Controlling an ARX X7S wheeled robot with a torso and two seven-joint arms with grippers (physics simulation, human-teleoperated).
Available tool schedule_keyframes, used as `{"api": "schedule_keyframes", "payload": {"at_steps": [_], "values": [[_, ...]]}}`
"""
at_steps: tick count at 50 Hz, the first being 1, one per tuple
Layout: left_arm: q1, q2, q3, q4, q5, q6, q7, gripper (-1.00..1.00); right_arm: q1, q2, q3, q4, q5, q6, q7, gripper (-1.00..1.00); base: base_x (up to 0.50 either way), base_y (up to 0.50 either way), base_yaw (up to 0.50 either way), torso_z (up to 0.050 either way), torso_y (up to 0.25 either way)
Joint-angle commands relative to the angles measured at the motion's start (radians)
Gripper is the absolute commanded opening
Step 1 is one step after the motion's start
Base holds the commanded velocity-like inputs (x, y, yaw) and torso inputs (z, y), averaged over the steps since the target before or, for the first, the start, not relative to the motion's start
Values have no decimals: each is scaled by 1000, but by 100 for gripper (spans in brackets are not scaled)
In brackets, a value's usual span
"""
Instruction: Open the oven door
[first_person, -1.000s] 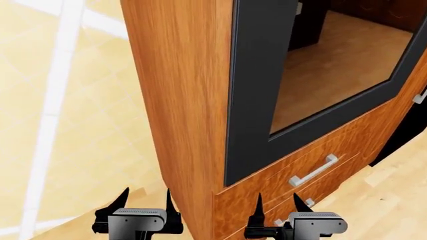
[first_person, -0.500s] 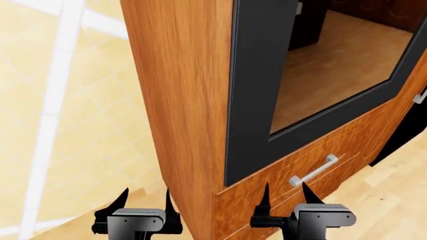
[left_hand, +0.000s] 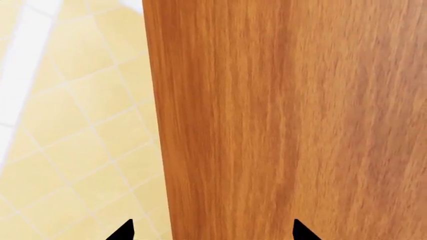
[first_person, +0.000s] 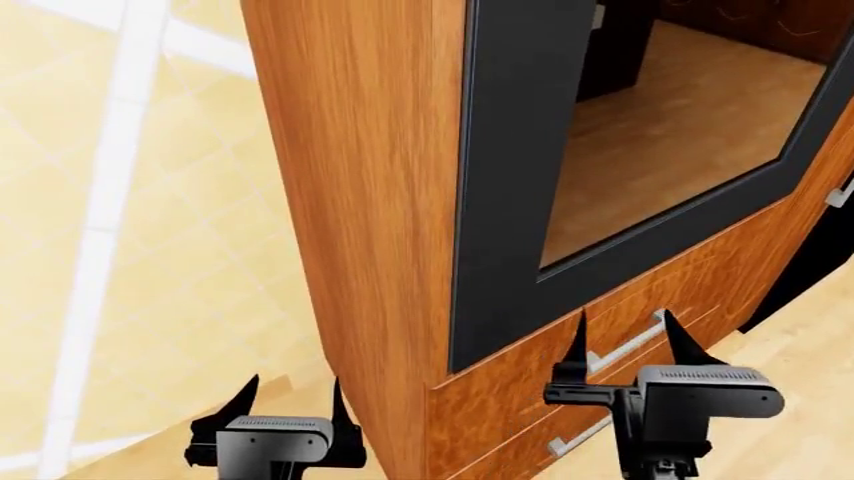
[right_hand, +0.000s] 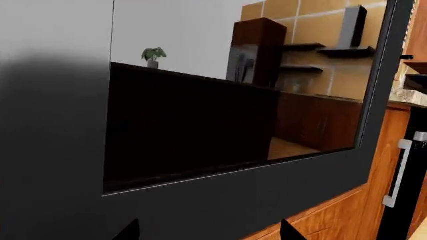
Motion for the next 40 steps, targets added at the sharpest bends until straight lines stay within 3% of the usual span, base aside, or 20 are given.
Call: {"api": "schedule_keyframes", "payload": {"at_steps": [1,26,40], "values": [[1,-3,3,4,-2,1,-2,100,45,74,37,-99,14,77,-4,100,0,0,0,0,0],[9,-9,7,15,-5,9,-9,100,207,402,167,-376,111,377,-117,100,0,0,0,0,0],[7,-15,13,31,-7,0,-10,100,443,594,146,-428,112,553,-269,100,0,0,0,0,0]]}}
